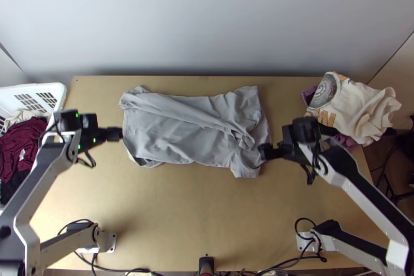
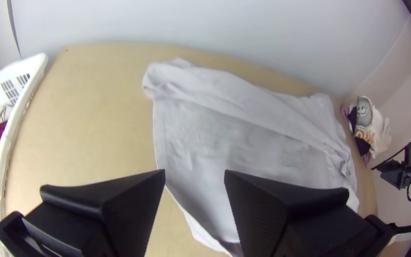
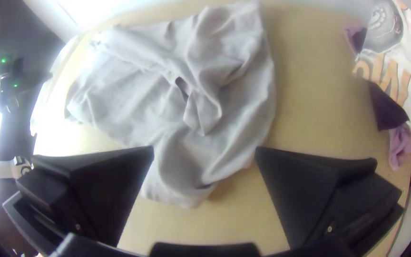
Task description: Fold the t-shirt
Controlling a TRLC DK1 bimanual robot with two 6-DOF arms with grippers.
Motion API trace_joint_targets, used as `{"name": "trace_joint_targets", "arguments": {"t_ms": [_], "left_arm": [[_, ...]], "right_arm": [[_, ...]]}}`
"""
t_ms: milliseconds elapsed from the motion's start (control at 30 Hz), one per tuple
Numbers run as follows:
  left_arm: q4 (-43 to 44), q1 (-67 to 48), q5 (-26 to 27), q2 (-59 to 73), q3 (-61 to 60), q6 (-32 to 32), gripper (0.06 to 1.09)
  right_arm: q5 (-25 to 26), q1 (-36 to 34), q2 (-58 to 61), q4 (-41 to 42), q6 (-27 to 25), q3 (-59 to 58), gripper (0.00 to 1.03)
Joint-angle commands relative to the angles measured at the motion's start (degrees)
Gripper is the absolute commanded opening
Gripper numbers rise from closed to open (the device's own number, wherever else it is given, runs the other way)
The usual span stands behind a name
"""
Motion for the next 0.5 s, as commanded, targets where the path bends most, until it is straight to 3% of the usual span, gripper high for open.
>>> {"name": "trace_joint_targets", "arguments": {"t_ms": [0,100,233,467], "left_arm": [[-4.10,-1.06,1.68,-7.58,-8.38,-1.30,0.75],[-1.99,-0.97,1.68,-6.70,-10.31,-0.95,0.77],[-0.85,-0.44,1.77,-3.97,-9.87,-0.51,0.96],[1.61,-0.35,3.53,-2.74,-9.87,-1.21,1.02]], "right_arm": [[-1.94,6.49,-6.04,-1.97,5.50,-9.58,0.99],[-2.91,8.69,-6.21,-2.41,6.47,-12.12,0.99],[-3.79,8.78,-5.69,-1.88,4.09,-12.39,0.99],[-3.87,7.46,5.39,0.93,0.05,-10.81,0.99]]}}
